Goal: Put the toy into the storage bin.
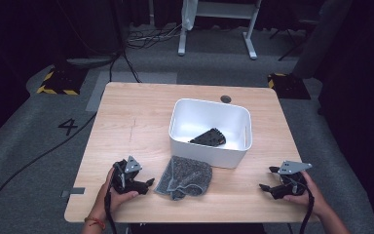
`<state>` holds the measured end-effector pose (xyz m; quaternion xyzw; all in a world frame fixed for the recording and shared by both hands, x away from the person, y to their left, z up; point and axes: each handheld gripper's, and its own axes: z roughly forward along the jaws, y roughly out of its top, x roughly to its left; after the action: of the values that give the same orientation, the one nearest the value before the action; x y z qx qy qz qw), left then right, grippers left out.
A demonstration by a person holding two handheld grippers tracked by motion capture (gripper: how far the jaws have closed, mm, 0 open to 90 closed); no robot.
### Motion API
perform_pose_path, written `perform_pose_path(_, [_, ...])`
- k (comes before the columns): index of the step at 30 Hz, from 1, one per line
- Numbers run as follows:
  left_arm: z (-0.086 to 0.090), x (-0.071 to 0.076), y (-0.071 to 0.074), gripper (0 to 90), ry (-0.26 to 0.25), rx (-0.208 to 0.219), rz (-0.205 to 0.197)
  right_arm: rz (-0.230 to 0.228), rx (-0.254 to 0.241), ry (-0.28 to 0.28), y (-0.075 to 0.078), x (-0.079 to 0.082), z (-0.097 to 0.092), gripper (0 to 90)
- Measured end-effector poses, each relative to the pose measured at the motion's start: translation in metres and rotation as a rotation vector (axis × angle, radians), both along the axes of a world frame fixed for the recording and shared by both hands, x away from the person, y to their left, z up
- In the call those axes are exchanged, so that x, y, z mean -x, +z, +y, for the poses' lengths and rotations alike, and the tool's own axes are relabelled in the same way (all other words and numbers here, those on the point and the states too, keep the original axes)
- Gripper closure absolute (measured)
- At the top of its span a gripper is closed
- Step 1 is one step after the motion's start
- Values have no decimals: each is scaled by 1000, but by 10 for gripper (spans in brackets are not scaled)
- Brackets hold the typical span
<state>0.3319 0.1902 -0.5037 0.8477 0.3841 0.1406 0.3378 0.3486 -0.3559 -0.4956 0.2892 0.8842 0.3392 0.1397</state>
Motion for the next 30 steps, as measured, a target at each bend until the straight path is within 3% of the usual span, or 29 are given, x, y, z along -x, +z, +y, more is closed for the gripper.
perform_pose_path(3, [0, 0, 0, 151, -2, 0, -1, 15, -44, -18, -4, 1, -5, 149])
perform_pose_path(7, [0, 0, 0, 151, -2, 0, -1, -9, -82, -22, -8, 3, -8, 142])
perform_pose_path(30, [0, -1, 0, 150, -1, -4, 0, -7, -84, -37, -9, 4, -8, 141])
